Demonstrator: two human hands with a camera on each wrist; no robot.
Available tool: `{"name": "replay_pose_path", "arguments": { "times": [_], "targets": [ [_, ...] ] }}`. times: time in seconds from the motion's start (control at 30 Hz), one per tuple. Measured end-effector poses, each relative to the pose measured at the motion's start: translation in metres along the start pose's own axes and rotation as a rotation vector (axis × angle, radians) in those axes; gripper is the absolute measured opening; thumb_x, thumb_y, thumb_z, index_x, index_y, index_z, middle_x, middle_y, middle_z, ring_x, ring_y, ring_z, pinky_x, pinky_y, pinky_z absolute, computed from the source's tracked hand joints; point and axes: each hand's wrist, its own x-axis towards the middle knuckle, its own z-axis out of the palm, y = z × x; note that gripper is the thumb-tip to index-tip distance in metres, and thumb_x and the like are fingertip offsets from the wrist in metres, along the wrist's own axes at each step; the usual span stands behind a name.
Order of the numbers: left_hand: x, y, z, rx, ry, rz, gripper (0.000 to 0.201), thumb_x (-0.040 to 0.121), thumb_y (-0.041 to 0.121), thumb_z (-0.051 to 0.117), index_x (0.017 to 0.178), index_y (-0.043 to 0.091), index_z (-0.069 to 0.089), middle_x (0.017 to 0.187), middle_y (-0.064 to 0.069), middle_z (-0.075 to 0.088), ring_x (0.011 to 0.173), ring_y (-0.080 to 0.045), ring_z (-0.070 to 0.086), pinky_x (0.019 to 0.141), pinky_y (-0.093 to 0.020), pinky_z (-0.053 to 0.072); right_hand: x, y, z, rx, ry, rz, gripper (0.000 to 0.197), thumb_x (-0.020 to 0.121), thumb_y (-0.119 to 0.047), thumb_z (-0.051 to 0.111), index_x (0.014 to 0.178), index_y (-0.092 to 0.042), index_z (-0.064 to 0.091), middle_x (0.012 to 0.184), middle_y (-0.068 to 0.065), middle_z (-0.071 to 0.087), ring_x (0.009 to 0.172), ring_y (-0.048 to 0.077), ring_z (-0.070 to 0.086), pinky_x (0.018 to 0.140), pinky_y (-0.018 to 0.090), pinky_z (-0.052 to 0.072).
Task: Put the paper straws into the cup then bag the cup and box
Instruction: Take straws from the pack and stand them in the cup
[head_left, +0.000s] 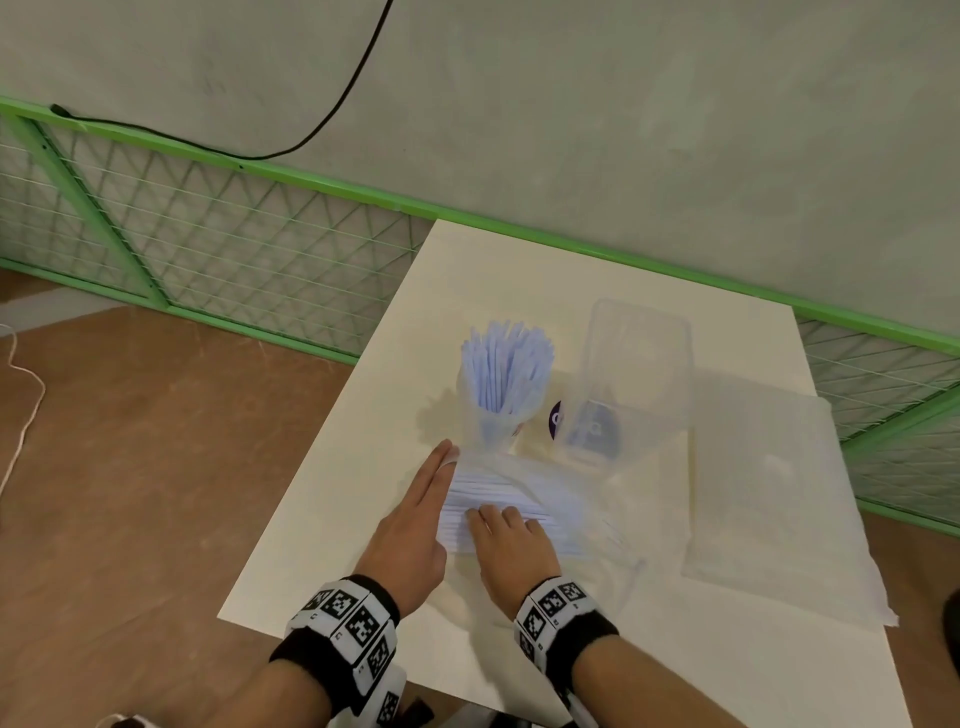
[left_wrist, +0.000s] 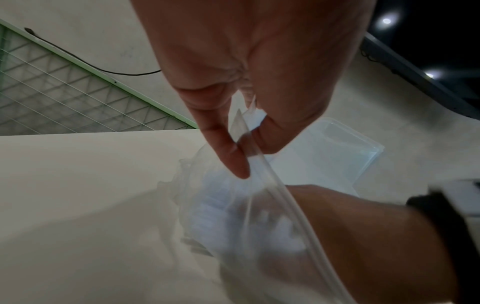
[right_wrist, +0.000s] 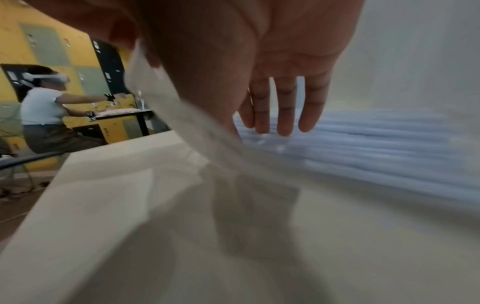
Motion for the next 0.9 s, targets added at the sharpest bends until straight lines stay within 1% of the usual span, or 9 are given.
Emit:
{"name": "replay_pose_path", "arguments": {
  "times": [0.07,0.13,0.2,0.27,0.3,0.37,0.53,0.7,0.9],
  "targets": [
    [-0.002,-0.001,-0.001,-0.005,0.004,0.003,0.101,0.075,-0.016,0.045,0.155,0.037,0.012,0.152,0.043,-0.013,0.116,-0.01,0.056,0.081,-0.034,0.056,0.003,0.0,0.007,-0.044,0.007,0.017,0.048,0.063,-0.016,0.081,0.109,-0.014,0.069,0.103,0.004,0.069,0.087,0.026,0.067,0.068,0.038,0.055],
    [-0.003,-0.002,-0.001,-0.005,0.009,0.007,0.101,0.075,-0.016,0.045,0.155,0.037,0.011,0.152,0.043,-0.013,0.116,-0.009,0.056,0.081,-0.034,0.056,0.006,0.002,0.014,-0.026,0.026,0.036,0.044,0.05,-0.017,0.086,0.093,-0.016,0.073,0.09,0.002,0.07,0.076,0.024,0.067,0.06,0.036,0.055],
    [-0.004,-0.002,-0.001,0.002,0.011,0.008,0.101,0.076,-0.016,0.046,0.155,0.038,0.011,0.152,0.043,-0.013,0.114,-0.009,0.056,0.08,-0.034,0.056,0.006,0.003,0.012,-0.002,-0.005,0.048,0.042,0.059,-0.015,0.081,0.1,-0.015,0.071,0.099,0.003,0.069,0.086,0.025,0.067,0.068,0.038,0.055],
    [-0.004,-0.003,-0.001,0.005,0.014,0.0,0.102,0.076,-0.016,0.046,0.155,0.038,0.011,0.152,0.043,-0.013,0.113,-0.008,0.057,0.079,-0.033,0.056,0.006,0.004,0.008,0.005,-0.048,0.045,0.042,0.079,-0.009,0.065,0.12,-0.011,0.06,0.122,0.008,0.059,0.11,0.031,0.057,0.089,0.044,0.048],
    [-0.004,-0.003,-0.001,0.007,0.015,-0.004,0.102,0.075,-0.016,0.046,0.155,0.038,0.011,0.152,0.043,-0.013,0.111,-0.008,0.057,0.078,-0.033,0.056,0.007,0.005,0.009,-0.018,-0.055,0.026,0.043,0.084,-0.008,0.058,0.127,-0.01,0.053,0.129,0.009,0.053,0.118,0.033,0.051,0.096,0.045,0.042],
    [-0.004,-0.004,-0.001,0.008,0.014,-0.006,0.103,0.075,-0.016,0.046,0.155,0.038,0.011,0.153,0.042,-0.013,0.109,-0.008,0.058,0.078,-0.035,0.056,0.01,0.008,0.009,-0.047,-0.05,0.017,0.043,0.087,-0.008,0.054,0.13,-0.011,0.049,0.134,0.009,0.048,0.123,0.033,0.045,0.102,0.044,0.035],
    [-0.005,-0.004,-0.001,0.015,0.013,0.009,0.104,0.074,-0.016,0.045,0.155,0.037,0.01,0.154,0.04,-0.013,0.115,-0.007,0.056,0.082,-0.034,0.056,0.014,0.009,0.008,-0.067,-0.104,0.046,0.036,0.091,-0.017,0.051,0.127,-0.012,0.051,0.13,0.009,0.053,0.122,0.031,0.046,0.103,0.043,0.032],
    [-0.006,-0.002,0.0,0.017,0.004,0.003,0.102,0.075,-0.015,0.046,0.155,0.037,0.01,0.153,0.04,-0.013,0.111,-0.009,0.058,0.08,-0.034,0.056,0.015,0.005,0.007,-0.098,-0.176,0.054,0.036,0.092,-0.028,0.05,0.125,-0.014,0.053,0.126,0.008,0.055,0.12,0.03,0.048,0.104,0.046,0.033],
    [-0.006,-0.002,-0.001,0.013,0.008,-0.005,0.101,0.077,-0.015,0.046,0.155,0.036,0.009,0.152,0.042,-0.015,0.117,-0.007,0.055,0.08,-0.026,0.054,0.009,0.009,0.008,0.032,-0.051,0.059,0.044,0.093,-0.029,0.046,0.134,-0.016,0.038,0.123,0.007,0.06,0.115,0.03,0.056,0.099,0.045,0.037]
  ]
}}
